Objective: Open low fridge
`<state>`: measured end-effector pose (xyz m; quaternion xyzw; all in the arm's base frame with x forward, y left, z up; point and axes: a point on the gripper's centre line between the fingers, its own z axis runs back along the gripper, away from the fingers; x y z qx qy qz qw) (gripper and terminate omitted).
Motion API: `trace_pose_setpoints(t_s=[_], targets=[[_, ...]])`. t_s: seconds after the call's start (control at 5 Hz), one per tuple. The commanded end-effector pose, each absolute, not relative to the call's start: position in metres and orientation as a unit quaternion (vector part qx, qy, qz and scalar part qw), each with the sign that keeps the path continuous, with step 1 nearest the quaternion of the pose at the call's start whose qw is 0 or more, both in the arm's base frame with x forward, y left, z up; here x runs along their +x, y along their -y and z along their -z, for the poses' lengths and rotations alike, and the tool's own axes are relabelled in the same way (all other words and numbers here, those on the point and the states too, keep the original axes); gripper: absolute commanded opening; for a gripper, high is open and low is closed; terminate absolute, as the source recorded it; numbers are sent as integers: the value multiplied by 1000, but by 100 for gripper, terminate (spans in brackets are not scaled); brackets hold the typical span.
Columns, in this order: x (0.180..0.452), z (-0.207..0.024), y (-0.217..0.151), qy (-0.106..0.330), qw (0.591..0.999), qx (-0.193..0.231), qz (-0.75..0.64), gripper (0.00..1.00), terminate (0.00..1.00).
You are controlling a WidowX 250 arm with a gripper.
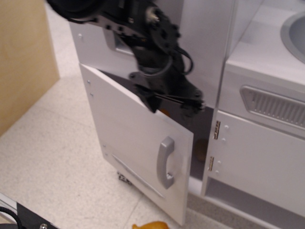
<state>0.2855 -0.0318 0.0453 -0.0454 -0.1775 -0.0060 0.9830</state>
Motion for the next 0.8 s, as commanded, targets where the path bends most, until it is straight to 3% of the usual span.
trace_pose_setpoints(t_s=[0.0, 0.2, 0.6], targets=[[314, -38, 55, 201, 979, -31, 18, 100, 0], [315, -9, 55, 180, 983, -8, 24, 100, 0], [298, 22, 37, 139, 990, 4, 22, 100, 0]])
